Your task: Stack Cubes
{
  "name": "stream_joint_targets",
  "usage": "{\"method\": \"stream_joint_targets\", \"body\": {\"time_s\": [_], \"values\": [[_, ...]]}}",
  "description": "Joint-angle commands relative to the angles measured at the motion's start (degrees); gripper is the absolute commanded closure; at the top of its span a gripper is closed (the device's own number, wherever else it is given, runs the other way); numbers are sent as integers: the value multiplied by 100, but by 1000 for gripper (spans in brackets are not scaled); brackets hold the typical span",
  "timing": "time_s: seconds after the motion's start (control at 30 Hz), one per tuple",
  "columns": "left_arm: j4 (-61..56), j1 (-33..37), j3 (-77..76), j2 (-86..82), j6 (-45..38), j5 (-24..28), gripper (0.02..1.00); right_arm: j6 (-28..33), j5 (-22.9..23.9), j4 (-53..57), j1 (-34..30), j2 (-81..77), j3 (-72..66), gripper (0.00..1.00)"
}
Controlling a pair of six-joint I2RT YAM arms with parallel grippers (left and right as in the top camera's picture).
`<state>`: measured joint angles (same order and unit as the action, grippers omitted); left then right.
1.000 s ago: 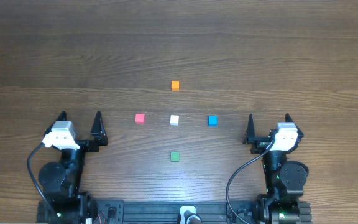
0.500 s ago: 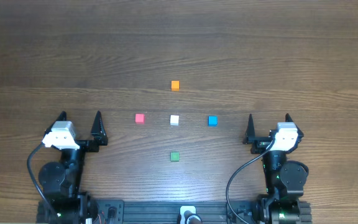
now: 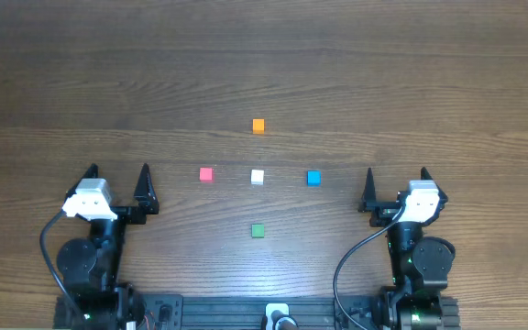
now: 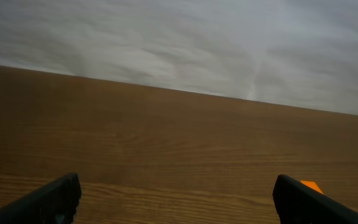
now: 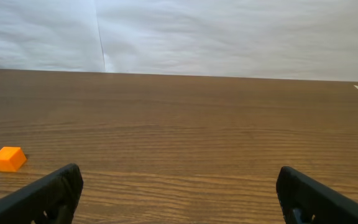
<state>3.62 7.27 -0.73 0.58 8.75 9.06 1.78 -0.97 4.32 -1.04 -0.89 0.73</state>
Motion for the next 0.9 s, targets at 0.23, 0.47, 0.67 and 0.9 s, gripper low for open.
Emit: {"method": "stream_joint_targets", "body": {"time_s": [0.23, 0.47, 0.67, 0.9], "values": [[-153, 24, 22, 138, 52, 164, 18, 22, 42, -2, -42, 39, -44, 7], [304, -396, -1434, 2468, 216, 1027, 20, 22, 42, -2, -42, 39, -44, 7], [1661, -1161, -3442, 5125, 216, 1309, 20, 22, 42, -2, -42, 39, -44, 7], [2026, -2288, -4562, 7447, 730, 448, 20, 22, 42, -2, -42, 39, -44, 7]]}}
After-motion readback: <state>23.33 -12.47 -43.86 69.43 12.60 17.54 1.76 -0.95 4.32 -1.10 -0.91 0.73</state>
